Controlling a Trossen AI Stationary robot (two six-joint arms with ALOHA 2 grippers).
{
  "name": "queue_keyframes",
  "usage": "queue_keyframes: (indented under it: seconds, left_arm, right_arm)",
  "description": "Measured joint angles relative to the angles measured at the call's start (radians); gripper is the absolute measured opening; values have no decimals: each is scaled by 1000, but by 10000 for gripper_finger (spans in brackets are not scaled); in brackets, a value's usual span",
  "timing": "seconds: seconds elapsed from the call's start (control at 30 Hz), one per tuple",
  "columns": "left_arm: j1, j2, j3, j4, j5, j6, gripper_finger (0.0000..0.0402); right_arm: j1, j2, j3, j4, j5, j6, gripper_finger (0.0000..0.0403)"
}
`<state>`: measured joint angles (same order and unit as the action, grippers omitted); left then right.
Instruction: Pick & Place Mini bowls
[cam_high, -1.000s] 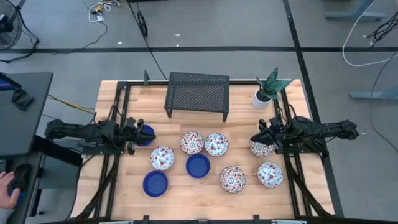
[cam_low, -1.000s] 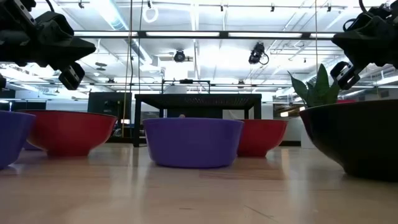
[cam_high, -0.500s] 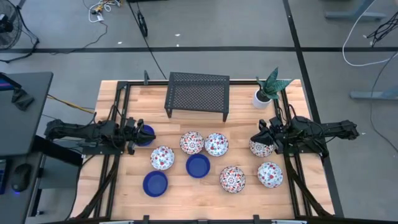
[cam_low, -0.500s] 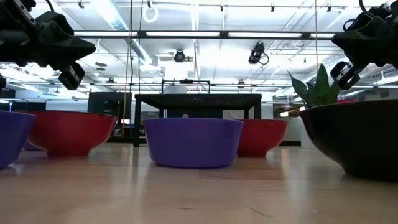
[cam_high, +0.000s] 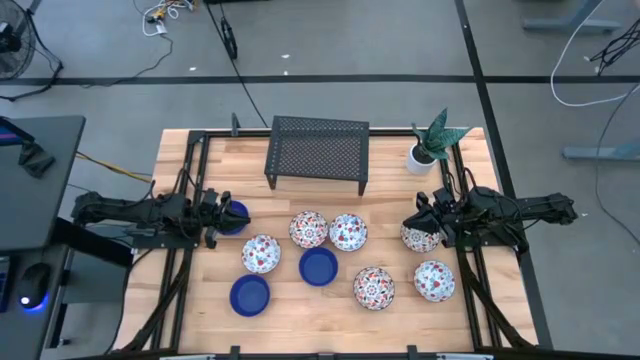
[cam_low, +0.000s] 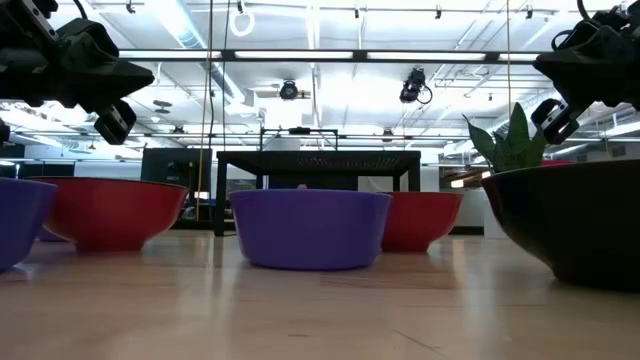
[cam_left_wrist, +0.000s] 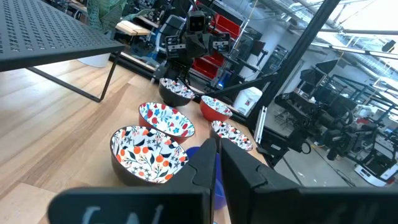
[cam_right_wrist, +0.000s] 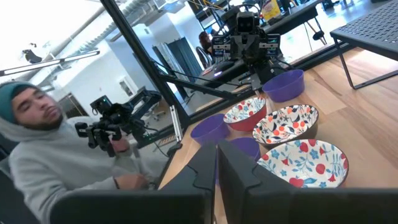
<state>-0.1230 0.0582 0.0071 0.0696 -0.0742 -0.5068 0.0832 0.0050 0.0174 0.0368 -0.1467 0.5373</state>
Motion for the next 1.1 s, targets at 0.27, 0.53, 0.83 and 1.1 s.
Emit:
queue_keyframes:
  seconds: [0.27, 0.53, 0.83, 1.1]
  left_arm:
    - [0, 0, 0, 0, -9, 5, 25]
    - [1, 0, 0, 56, -94, -41, 25]
    - [-46, 93, 42, 217, 206, 265, 5]
    - [-156, 399, 258, 148, -47, 599, 3]
  right_arm:
    - [0, 0, 0, 0, 0, 0, 20]
    - [0, 0, 0, 0, 0, 0, 20]
    - [0, 0, 0, 0, 0, 0, 20]
    - [0, 0, 0, 0, 0, 0, 20]
